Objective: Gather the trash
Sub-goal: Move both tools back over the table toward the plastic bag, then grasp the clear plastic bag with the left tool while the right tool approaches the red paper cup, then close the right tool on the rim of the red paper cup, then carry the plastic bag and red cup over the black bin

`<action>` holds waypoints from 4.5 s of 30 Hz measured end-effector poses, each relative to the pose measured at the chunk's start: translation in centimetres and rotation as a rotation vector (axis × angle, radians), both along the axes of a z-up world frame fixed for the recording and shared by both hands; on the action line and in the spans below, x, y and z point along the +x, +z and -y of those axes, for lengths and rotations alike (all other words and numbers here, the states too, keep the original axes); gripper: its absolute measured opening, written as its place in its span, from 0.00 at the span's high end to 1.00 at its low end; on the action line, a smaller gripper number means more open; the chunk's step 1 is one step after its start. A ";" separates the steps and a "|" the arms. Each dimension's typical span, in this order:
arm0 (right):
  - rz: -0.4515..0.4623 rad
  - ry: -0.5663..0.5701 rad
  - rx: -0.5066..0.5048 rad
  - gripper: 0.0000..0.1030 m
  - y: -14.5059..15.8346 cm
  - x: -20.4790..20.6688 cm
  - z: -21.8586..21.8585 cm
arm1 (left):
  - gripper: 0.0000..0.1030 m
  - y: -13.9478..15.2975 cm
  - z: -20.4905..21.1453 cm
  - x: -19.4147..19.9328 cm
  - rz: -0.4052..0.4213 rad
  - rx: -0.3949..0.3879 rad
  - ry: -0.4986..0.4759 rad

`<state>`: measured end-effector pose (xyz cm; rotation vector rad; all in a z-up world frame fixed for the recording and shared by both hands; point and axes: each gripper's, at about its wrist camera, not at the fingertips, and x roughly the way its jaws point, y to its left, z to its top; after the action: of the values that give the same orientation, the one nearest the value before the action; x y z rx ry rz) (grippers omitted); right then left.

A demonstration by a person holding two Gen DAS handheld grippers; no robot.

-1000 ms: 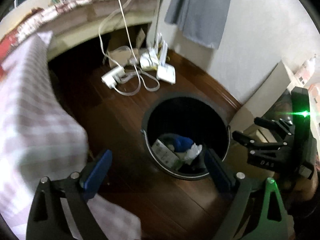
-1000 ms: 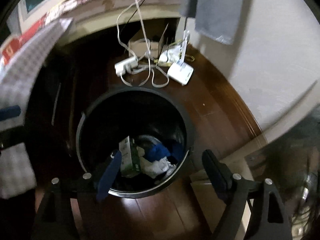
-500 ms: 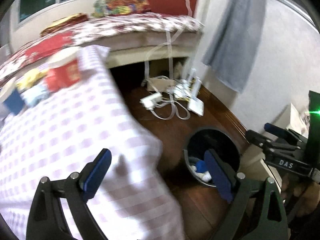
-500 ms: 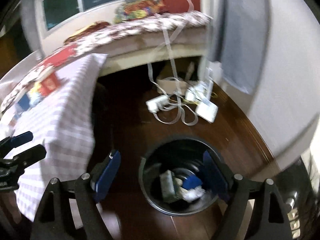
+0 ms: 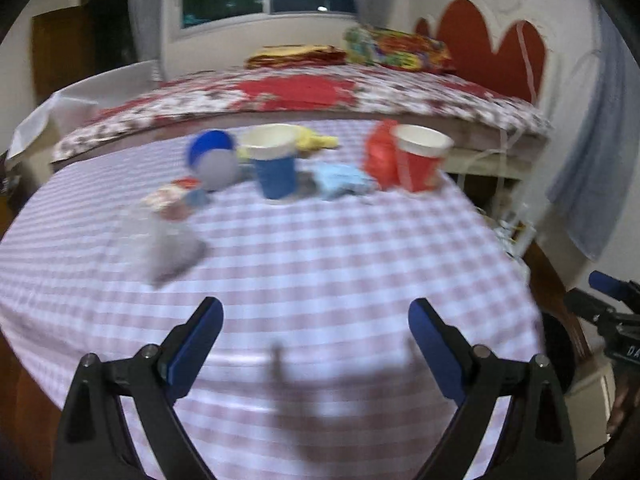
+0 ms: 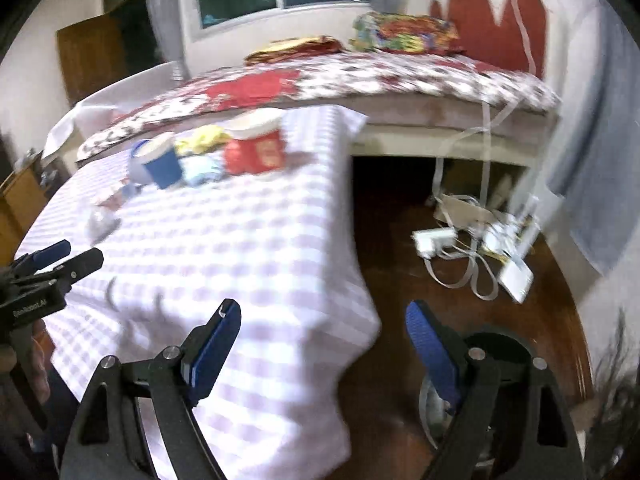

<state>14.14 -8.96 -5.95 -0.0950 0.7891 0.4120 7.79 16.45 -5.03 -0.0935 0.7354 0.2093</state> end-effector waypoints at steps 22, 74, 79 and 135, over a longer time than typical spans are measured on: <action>0.009 0.071 -0.029 0.17 0.9 6.8 -12.0 | 0.08 -3.9 -14.4 2.0 -0.016 0.017 0.291; 0.059 0.101 -0.053 0.46 -0.6 15.4 -12.7 | 0.61 -1.9 -10.6 7.3 0.046 -0.045 0.169; 0.083 0.100 -0.041 0.47 0.7 13.0 -11.6 | 0.61 -1.1 -9.2 6.5 0.054 -0.043 0.138; -0.067 -0.372 -0.108 0.48 -4.8 -0.2 20.5 | 0.62 -1.7 24.5 5.7 -0.091 -0.098 -0.635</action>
<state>13.90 -29.42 -10.71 -0.0335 0.8744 0.0206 13.48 -8.08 -6.73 0.0590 0.8309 -0.4307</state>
